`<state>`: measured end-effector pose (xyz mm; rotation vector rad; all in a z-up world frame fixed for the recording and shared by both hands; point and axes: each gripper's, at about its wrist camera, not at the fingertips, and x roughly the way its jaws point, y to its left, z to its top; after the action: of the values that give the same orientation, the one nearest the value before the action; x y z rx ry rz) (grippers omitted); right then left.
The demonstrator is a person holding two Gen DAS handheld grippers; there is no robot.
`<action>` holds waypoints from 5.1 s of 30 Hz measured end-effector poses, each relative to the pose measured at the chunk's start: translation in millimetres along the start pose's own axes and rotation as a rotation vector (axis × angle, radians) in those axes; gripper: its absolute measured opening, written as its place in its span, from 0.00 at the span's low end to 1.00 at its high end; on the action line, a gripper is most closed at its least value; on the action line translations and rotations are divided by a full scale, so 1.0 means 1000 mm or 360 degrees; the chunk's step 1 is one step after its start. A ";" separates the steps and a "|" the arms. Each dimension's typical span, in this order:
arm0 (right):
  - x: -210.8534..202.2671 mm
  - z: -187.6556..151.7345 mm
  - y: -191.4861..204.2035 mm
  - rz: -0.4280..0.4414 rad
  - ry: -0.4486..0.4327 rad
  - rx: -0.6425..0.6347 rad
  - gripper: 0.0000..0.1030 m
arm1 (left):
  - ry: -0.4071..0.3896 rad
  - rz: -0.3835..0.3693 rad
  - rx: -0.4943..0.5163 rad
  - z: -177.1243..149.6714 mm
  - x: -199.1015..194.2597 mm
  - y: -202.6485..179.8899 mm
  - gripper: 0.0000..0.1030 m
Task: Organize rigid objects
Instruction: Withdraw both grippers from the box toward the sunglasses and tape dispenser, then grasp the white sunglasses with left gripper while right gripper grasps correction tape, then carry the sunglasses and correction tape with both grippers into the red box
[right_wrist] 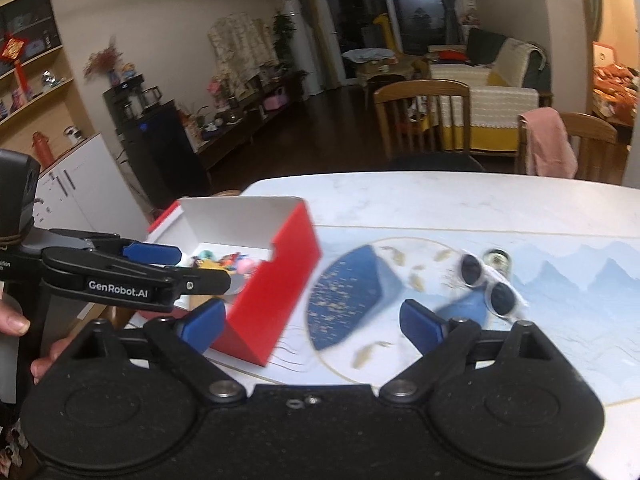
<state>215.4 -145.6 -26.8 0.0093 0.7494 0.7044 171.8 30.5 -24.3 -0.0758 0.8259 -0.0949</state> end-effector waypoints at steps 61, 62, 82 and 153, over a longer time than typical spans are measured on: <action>0.188 0.057 -0.210 -0.0516 0.0437 0.0324 0.73 | -0.0005 -0.0076 0.0357 0.035 0.268 -0.118 0.87; 0.191 0.056 -0.210 -0.0523 0.0445 0.0327 0.71 | -0.0018 -0.0078 0.0370 0.034 0.268 -0.119 0.87; 0.197 0.044 -0.207 -0.0574 0.0495 0.0335 0.50 | -0.0073 -0.0208 0.0504 0.027 0.267 -0.133 0.55; 0.085 0.052 0.063 -0.0134 0.0317 -0.0055 0.49 | -0.0089 0.0256 -0.0111 -0.017 0.000 0.139 0.55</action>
<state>255.0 -34.7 -25.7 -0.1248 0.9228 0.6437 167.1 168.2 -50.6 -0.0771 0.7765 0.0871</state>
